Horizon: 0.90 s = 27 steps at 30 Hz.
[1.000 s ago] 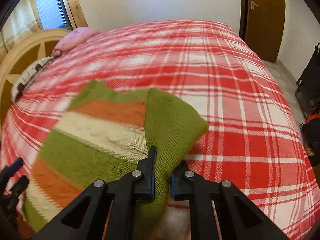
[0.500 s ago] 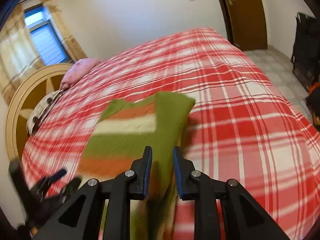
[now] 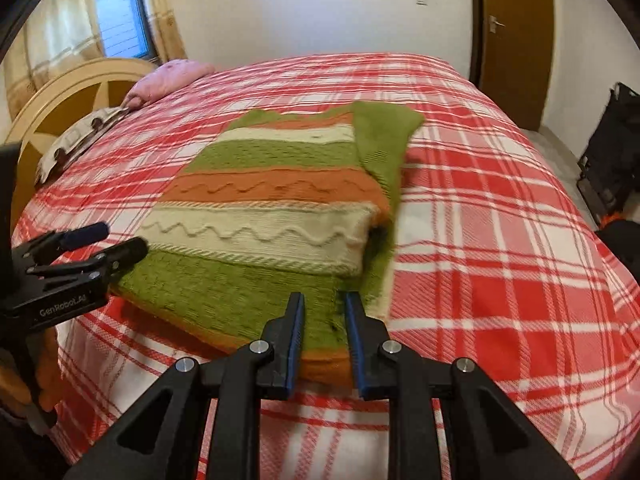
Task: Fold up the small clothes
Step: 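Open both grippers and release the folded sweater onto the bed, then move the right gripper to the folded sweater's edge and open it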
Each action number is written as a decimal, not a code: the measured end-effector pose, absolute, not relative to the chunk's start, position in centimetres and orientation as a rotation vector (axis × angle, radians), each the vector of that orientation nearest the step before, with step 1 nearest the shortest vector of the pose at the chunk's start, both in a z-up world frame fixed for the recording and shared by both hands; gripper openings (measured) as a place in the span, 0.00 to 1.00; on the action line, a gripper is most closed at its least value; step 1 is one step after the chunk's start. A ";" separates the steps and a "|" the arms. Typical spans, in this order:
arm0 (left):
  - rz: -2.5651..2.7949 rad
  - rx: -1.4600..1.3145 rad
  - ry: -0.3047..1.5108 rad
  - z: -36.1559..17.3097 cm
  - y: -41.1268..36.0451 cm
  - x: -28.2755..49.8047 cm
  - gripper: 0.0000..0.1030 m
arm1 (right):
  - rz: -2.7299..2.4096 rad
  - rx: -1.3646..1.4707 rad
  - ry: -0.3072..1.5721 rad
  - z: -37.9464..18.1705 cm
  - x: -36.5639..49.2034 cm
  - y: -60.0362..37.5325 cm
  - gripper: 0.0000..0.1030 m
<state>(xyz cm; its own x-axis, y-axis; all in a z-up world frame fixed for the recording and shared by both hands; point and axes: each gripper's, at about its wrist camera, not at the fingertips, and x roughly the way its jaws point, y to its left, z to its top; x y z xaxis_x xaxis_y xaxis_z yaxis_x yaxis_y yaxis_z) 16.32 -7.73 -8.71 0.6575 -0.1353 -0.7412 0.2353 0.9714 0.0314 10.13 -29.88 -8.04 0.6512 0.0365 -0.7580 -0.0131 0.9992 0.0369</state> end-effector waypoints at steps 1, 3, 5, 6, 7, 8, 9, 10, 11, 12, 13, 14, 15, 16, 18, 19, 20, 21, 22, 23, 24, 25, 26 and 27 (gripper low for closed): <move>-0.209 0.134 0.830 -8.8 -7.7 16.2 0.74 | 0.030 0.059 0.874 -8.4 10.1 -30.6 0.21; -0.212 0.136 0.835 -8.9 -7.6 16.1 0.74 | 0.049 0.167 0.874 -8.5 9.6 -32.0 0.21; -0.216 0.138 0.835 -8.8 -7.4 16.0 0.74 | 0.060 0.199 0.860 -7.6 9.4 -32.2 0.21; -0.217 0.137 0.839 -8.7 -7.3 16.0 0.74 | 0.060 0.193 0.835 -6.8 9.3 -32.2 0.21; -0.222 0.131 0.847 -8.5 -7.1 16.1 0.74 | 0.062 0.186 0.808 -6.0 9.3 -32.1 0.21; -0.230 0.121 0.855 -8.3 -7.0 16.2 0.74 | 0.069 0.184 0.779 -5.1 9.4 -32.1 0.21; -0.236 0.108 0.862 -8.1 -6.8 16.4 0.74 | 0.072 0.181 0.761 -4.4 9.7 -32.1 0.21; -0.241 0.092 0.865 -7.8 -6.6 16.7 0.74 | 0.069 0.169 0.740 -3.5 10.4 -32.1 0.21; -0.241 0.082 0.862 -7.5 -6.4 17.0 0.74 | 0.063 0.159 0.730 -2.9 11.0 -32.1 0.21; -0.239 0.075 0.857 -7.2 -6.4 17.3 0.74 | 0.054 0.150 0.715 -2.2 11.9 -32.2 0.22; -0.238 0.070 0.847 -6.9 -6.4 17.7 0.74 | 0.043 0.146 0.702 -1.7 13.2 -32.5 0.24; -0.236 0.068 0.839 -6.7 -6.5 18.1 0.74 | 0.036 0.143 0.702 -1.5 14.7 -32.7 0.24; -0.234 0.072 0.830 -6.5 -6.8 18.6 0.74 | 0.034 0.137 0.712 -1.5 15.9 -32.6 0.24; -0.233 0.079 0.829 -6.5 -7.0 19.0 0.74 | 0.031 0.127 0.721 -1.5 17.2 -32.7 0.24; -0.229 0.089 0.834 -6.6 -7.6 20.1 0.74 | -0.004 0.081 0.743 -2.0 20.4 -32.4 0.23; -0.230 0.088 0.839 -6.8 -8.0 20.7 0.74 | -0.011 0.068 0.750 -2.3 21.6 -32.3 0.23; -0.230 0.087 0.843 -6.9 -8.2 21.1 0.74 | -0.017 0.059 0.761 -2.6 23.0 -32.3 0.23; -0.233 0.086 0.848 -7.0 -8.5 21.6 0.74 | -0.020 0.058 0.777 -2.9 24.0 -32.4 0.23; -0.234 0.091 0.854 -7.3 -8.9 22.1 0.74 | -0.026 0.062 0.807 -3.5 25.4 -32.6 0.23; -0.232 0.099 0.860 -7.5 -9.2 22.4 0.74 | -0.030 0.069 0.837 -4.1 26.6 -32.7 0.23; -0.232 0.106 0.864 -7.7 -9.5 22.7 0.74 | -0.030 0.085 0.884 -5.3 28.1 -33.0 0.23; -0.232 0.106 0.862 -7.7 -9.7 22.9 0.74 | -0.029 0.094 0.911 -6.0 28.8 -33.2 0.23; -0.234 0.102 0.859 -7.7 -9.7 23.0 0.74 | -0.031 0.104 0.933 -6.9 29.6 -33.6 0.23; -0.240 0.096 0.858 -7.8 -9.8 23.1 0.74 | -0.027 0.120 0.923 -7.2 30.2 -33.9 0.23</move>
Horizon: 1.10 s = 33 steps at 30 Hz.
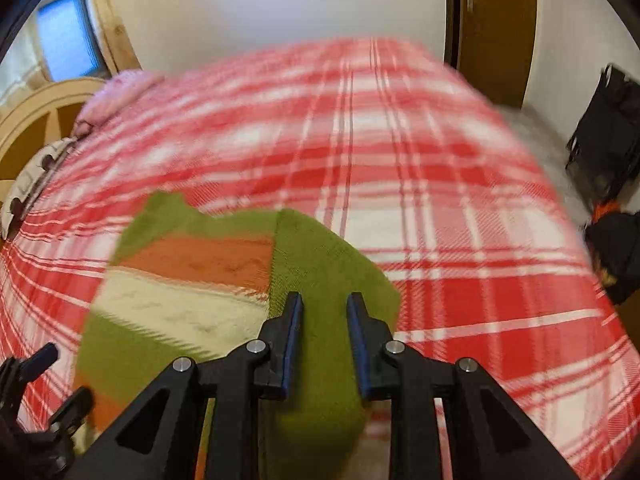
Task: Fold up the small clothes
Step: 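Move the right gripper to the folded sweater's edge and open it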
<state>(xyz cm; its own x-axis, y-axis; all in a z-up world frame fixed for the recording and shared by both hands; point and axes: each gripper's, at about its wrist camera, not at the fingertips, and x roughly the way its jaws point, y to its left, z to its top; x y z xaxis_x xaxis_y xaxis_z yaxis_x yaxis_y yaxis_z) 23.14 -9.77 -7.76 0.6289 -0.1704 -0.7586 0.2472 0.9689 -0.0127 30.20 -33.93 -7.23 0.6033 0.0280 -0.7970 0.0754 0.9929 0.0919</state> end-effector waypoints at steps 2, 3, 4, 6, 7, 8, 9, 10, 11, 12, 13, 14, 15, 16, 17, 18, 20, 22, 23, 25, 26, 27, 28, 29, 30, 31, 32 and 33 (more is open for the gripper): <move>-0.242 0.096 0.859 -7.9 -9.9 23.3 0.74 | -0.018 0.166 0.935 -7.7 31.2 -34.6 0.23; -0.240 0.102 0.853 -7.9 -9.9 23.4 0.77 | -0.012 0.190 0.945 -7.9 31.7 -35.0 0.23; -0.233 0.111 0.846 -8.0 -10.1 23.5 0.79 | -0.008 0.211 0.957 -8.1 32.2 -35.2 0.24; -0.216 0.136 0.826 -8.2 -10.3 23.5 0.85 | -0.012 0.221 0.962 -8.3 32.9 -35.2 0.24; -0.210 0.144 0.819 -8.3 -10.4 23.6 0.87 | -0.020 0.216 0.956 -8.5 33.1 -35.0 0.24; -0.208 0.144 0.816 -8.3 -10.4 23.7 0.88 | -0.035 0.195 0.941 -8.6 33.2 -34.6 0.24; -0.206 0.140 0.814 -8.4 -10.4 23.7 0.89 | -0.046 0.169 0.929 -8.6 33.1 -34.2 0.24; -0.207 0.132 0.817 -8.4 -10.3 23.8 0.89 | -0.052 0.148 0.922 -8.6 33.1 -34.0 0.24; -0.207 0.123 0.822 -8.5 -10.2 24.0 0.90 | -0.055 0.137 0.919 -8.6 33.0 -33.8 0.24; -0.205 0.116 0.825 -8.6 -10.1 24.0 0.92 | -0.054 0.142 0.919 -8.4 33.1 -34.1 0.24; -0.204 0.109 0.828 -8.6 -10.1 24.1 0.92 | -0.053 0.149 0.919 -8.5 33.3 -34.3 0.24; -0.205 0.105 0.830 -8.6 -10.1 24.1 0.92 | -0.054 0.156 0.918 -8.5 33.4 -34.4 0.25; -0.205 0.104 0.831 -8.7 -10.1 24.1 0.92 | -0.063 0.165 0.915 -8.6 33.6 -34.5 0.26; -0.205 0.105 0.830 -8.7 -10.3 24.2 0.92 | -0.073 0.164 0.913 -8.6 33.7 -34.5 0.26; -0.204 0.107 0.828 -8.8 -10.4 24.2 0.93 | -0.085 0.152 0.911 -8.6 33.8 -34.3 0.26; -0.197 0.112 0.824 -8.9 -10.5 24.2 0.96 | -0.100 0.123 0.909 -8.6 33.9 -33.9 0.26; -0.182 0.122 0.815 -9.0 -10.7 24.2 0.99 | -0.126 0.057 0.901 -8.4 33.9 -32.9 0.28; -0.178 0.133 0.813 -9.1 -10.8 24.2 1.00 | -0.138 0.030 0.893 -8.3 33.6 -32.7 0.29; -0.178 0.139 0.812 -9.1 -10.8 24.2 1.00 | -0.146 0.032 0.891 -8.2 33.4 -32.8 0.33; -0.187 0.139 0.818 -9.1 -10.7 24.2 1.00 | -0.178 0.060 0.889 -8.0 32.9 -33.5 0.44; -0.189 0.132 0.823 -9.1 -10.5 24.2 1.00 | -0.186 0.092 0.888 -7.9 32.4 -34.0 0.50; -0.192 0.123 0.830 -9.1 -10.4 24.2 1.00 | -0.181 0.121 0.887 -7.8 32.0 -34.4 0.53; -0.196 0.111 0.841 -9.1 -10.1 24.2 1.00 | -0.163 0.167 0.885 -7.7 31.3 -35.1 0.53; -0.198 0.105 0.847 -9.0 -10.1 24.1 1.00 | -0.152 0.200 0.883 -7.6 30.6 -35.6 0.54; -0.202 0.102 0.855 -9.0 -10.0 24.1 1.00 | -0.144 0.229 0.878 -7.4 29.9 -36.1 0.54; -0.205 0.104 0.858 -9.0 -10.0 24.0 1.00 | -0.142 0.259 0.866 -7.0 28.8 -36.6 0.54; -0.207 0.108 0.860 -8.9 -10.0 23.9 1.00 | -0.149 0.273 0.857 -6.8 28.0 -36.8 0.54; -0.209 0.115 0.860 -8.9 -10.0 23.8 1.00 | -0.153 0.291 0.843 -6.5 26.9 -37.0 0.54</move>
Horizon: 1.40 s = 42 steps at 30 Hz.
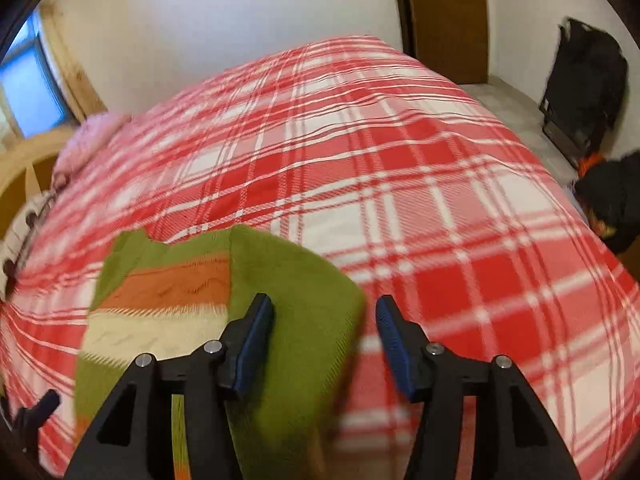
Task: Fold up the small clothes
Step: 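Move the right gripper to the folded sweater's edge and open it, then grasp the sweater edge with the right gripper while the left gripper grasps the striped end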
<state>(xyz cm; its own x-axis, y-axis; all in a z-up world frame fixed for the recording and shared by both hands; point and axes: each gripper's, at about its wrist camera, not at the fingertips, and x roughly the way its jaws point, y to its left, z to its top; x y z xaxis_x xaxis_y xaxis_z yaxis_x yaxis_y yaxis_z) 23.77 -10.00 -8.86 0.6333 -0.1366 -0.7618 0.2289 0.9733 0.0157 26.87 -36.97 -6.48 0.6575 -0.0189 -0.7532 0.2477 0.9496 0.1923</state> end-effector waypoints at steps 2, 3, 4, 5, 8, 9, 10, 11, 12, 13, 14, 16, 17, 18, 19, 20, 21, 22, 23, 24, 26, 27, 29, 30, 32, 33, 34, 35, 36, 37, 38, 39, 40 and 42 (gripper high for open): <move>-0.214 0.128 0.863 -8.7 -10.0 23.4 1.00 | -0.137 0.329 0.823 -5.8 24.5 -37.2 0.54; -0.215 0.134 0.864 -8.6 -10.0 23.1 1.00 | -0.123 0.335 0.817 -5.6 23.5 -37.0 0.54; -0.218 0.140 0.864 -8.5 -10.0 22.8 1.00 | -0.113 0.334 0.813 -5.3 22.7 -36.8 0.54; -0.221 0.146 0.862 -8.5 -10.0 22.5 1.00 | -0.107 0.327 0.803 -5.1 21.8 -36.5 0.54; -0.240 0.148 0.865 -8.5 -9.6 21.2 1.00 | -0.102 0.312 0.781 -4.6 18.7 -35.3 0.54; -0.245 0.142 0.870 -8.5 -9.4 20.8 1.00 | -0.103 0.316 0.776 -4.6 17.9 -35.1 0.54; -0.254 0.131 0.878 -8.7 -8.9 20.2 1.00 | -0.094 0.329 0.773 -4.8 16.8 -34.8 0.54; -0.260 0.122 0.887 -8.9 -8.5 19.8 1.00 | -0.077 0.340 0.775 -5.1 15.8 -34.4 0.54; -0.263 0.111 0.900 -9.1 -8.1 19.4 1.00 | -0.073 0.339 0.778 -5.3 15.1 -34.2 0.54; -0.271 0.095 0.914 -9.3 -7.7 18.9 1.00 | -0.076 0.328 0.777 -5.6 14.2 -33.7 0.54; -0.278 0.083 0.920 -9.4 -7.3 18.5 1.00 | -0.076 0.317 0.772 -5.8 13.4 -33.3 0.54; -0.282 0.062 0.921 -9.5 -6.7 17.6 1.00 | -0.077 0.303 0.777 -6.5 12.0 -32.3 0.54; -0.282 0.058 0.921 -9.5 -6.5 17.4 1.00 | -0.081 0.304 0.789 -6.9 11.5 -32.2 0.54; -0.284 0.054 0.921 -9.5 -6.4 17.1 1.00 | -0.083 0.317 0.813 -7.8 10.8 -31.8 0.54; -0.287 0.054 0.920 -9.5 -6.2 16.7 1.00 | -0.074 0.331 0.827 -8.4 10.6 -31.5 0.54; -0.288 0.057 0.921 -9.5 -6.1 16.5 1.00 | -0.062 0.344 0.832 -9.0 9.9 -31.2 0.54; -0.288 0.062 0.920 -9.4 -6.0 16.3 1.00 | -0.062 0.329 0.816 -9.0 9.3 -30.9 0.54; -0.289 0.065 0.918 -9.3 -5.9 16.2 1.00 | -0.060 0.309 0.813 -8.9 8.9 -30.6 0.54; -0.291 0.069 0.915 -9.2 -5.8 16.0 1.00 | -0.054 0.292 0.823 -8.8 8.6 -30.3 0.54; -0.295 0.077 0.911 -9.0 -5.7 15.9 1.00 | -0.043 0.287 0.836 -8.7 8.3 -30.3 0.54; -0.301 0.087 0.905 -8.5 -5.4 15.7 1.00 | -0.025 0.289 0.847 -8.1 8.1 -30.4 0.54; -0.306 0.092 0.903 -8.3 -5.3 15.8 1.00 | -0.017 0.286 0.830 -7.2 8.0 -30.7 0.54; -0.316 0.087 0.883 -7.5 -5.2 16.2 1.00 | -0.016 0.295 0.769 -5.3 7.7 -31.4 0.54; -0.320 0.082 0.875 -7.1 -5.3 16.5 1.00 | -0.010 0.323 0.733 -4.4 7.7 -31.9 0.54; -0.331 0.065 0.876 -6.5 -5.7 17.8 1.00 | 0.017 0.414 0.681 -3.1 8.5 -33.1 0.54; -0.340 0.053 0.885 -6.4 -6.0 18.5 1.00 | 0.019 0.437 0.680 -2.9 9.6 -33.4 0.54; -0.353 0.037 0.896 -6.2 -6.4 19.5 1.00 | 0.007 0.423 0.691 -2.9 10.5 -33.4 0.54; -0.362 0.029 0.901 -6.1 -6.7 20.2 1.00 | -0.017 0.390 0.710 -3.2 11.7 -33.2 0.54; -0.371 0.019 0.902 -6.0 -7.0 20.9 1.00 | -0.034 0.367 0.727 -3.6 12.8 -33.0 0.54; -0.375 0.006 0.908 -6.0 -7.4 21.8 1.00 | -0.035 0.360 0.741 -4.0 13.6 -32.9 0.54; -0.376 -0.015 0.924 -6.1 -7.7 22.7 0.99 | -0.027 0.358 0.753 -4.4 14.4 -33.0 0.54; -0.384 -0.043 0.943 -6.4 -7.9 23.6 0.99 | -0.035 0.356 0.774 -5.3 15.3 -33.0 0.54; -0.395 -0.082 0.977 -7.0 -8.1 24.7 0.99 | -0.046 0.361 0.791 -5.8 15.9 -33.1 0.54; -0.402 -0.132 1.041 -8.3 -8.5 25.9 0.96 | -0.045 0.394 0.823 -7.2 17.0 -33.6 0.54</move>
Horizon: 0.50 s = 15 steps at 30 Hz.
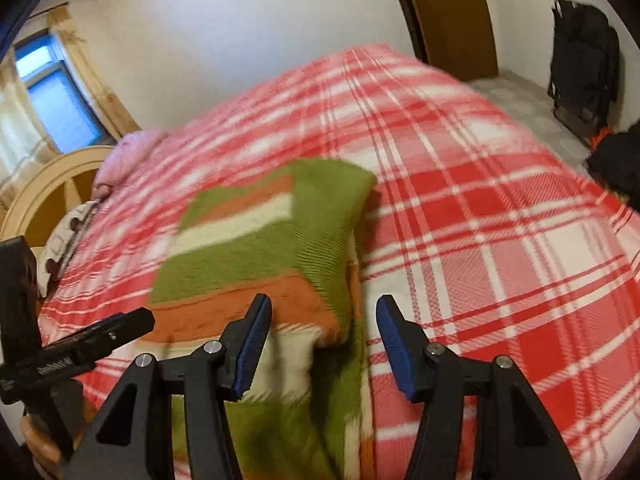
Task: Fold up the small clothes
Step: 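Grasp the sweater edge with the right gripper while the left gripper grasps the striped end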
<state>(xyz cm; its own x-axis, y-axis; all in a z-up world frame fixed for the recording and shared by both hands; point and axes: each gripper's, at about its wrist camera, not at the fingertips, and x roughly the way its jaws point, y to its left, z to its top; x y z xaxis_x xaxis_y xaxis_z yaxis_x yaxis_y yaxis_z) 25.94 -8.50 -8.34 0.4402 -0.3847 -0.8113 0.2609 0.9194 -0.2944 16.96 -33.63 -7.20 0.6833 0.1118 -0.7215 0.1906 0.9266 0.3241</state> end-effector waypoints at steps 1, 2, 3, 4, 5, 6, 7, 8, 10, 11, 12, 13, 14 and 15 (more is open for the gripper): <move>-0.411 -0.158 1.075 -9.1 -8.7 26.5 0.94 | -0.026 0.426 0.825 -7.9 17.3 -33.9 0.54; -0.416 -0.179 1.105 -9.9 -8.9 26.8 0.88 | 0.001 0.462 0.824 -8.5 17.4 -34.3 0.54; -0.422 -0.192 1.120 -10.3 -9.1 26.9 0.87 | 0.015 0.481 0.823 -8.9 17.5 -34.5 0.54; -0.433 -0.212 1.126 -10.6 -9.2 26.8 0.87 | 0.041 0.509 0.817 -9.2 17.6 -34.8 0.54; -0.434 -0.216 1.112 -10.7 -9.2 26.7 0.87 | 0.068 0.524 0.808 -9.5 17.7 -35.0 0.54; -0.436 -0.211 1.098 -10.6 -9.3 26.6 0.87 | 0.094 0.522 0.808 -9.7 17.9 -35.1 0.54; -0.441 -0.199 1.092 -10.6 -9.5 26.6 0.87 | 0.109 0.515 0.810 -9.7 18.1 -35.1 0.54; -0.445 -0.196 1.091 -10.6 -9.7 26.6 0.87 | 0.119 0.511 0.811 -9.7 18.4 -35.1 0.54; -0.454 -0.199 1.090 -10.5 -10.0 26.7 0.87 | 0.135 0.527 0.817 -9.8 19.1 -35.4 0.54; -0.455 -0.202 1.090 -10.6 -10.1 26.8 0.87 | 0.137 0.546 0.816 -9.9 19.3 -35.6 0.54; -0.454 -0.203 1.089 -10.7 -10.2 27.0 0.87 | 0.138 0.564 0.814 -10.2 19.7 -35.8 0.55; -0.449 -0.202 1.087 -10.7 -10.4 27.2 0.87 | 0.139 0.563 0.813 -10.2 20.0 -35.7 0.56; -0.445 -0.198 1.083 -10.8 -10.5 27.3 0.87 | 0.138 0.543 0.814 -10.2 20.2 -35.4 0.57; -0.440 -0.189 1.077 -10.8 -10.6 27.4 0.86 | 0.138 0.515 0.819 -10.1 20.4 -35.0 0.59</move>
